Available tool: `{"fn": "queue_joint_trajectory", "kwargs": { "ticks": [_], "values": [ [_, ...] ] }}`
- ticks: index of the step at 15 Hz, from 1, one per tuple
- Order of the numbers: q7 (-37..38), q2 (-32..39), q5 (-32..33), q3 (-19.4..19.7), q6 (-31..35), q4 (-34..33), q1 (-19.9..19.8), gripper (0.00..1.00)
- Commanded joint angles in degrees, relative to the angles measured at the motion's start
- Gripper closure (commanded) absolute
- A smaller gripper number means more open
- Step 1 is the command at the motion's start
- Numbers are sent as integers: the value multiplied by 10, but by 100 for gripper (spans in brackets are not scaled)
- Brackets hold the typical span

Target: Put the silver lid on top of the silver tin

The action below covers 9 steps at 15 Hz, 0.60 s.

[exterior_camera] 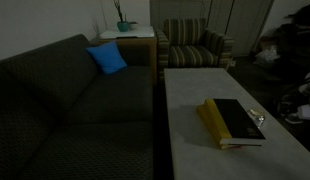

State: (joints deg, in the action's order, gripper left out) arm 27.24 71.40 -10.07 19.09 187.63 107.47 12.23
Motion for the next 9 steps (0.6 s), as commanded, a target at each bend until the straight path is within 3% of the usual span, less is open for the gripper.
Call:
{"fn": "queue_joint_trajectory", "kwargs": {
  "ticks": [1,5,6,9],
  "values": [
    [-92,-43,5,-48,22,19,-50,56],
    [-131,-48,-3,-53,36,27,-48,56],
    [-137,-44,-3,-48,24,29,-41,56],
    [-163,-13,15,-71,-59,-18,-72,56]
  ]
}}
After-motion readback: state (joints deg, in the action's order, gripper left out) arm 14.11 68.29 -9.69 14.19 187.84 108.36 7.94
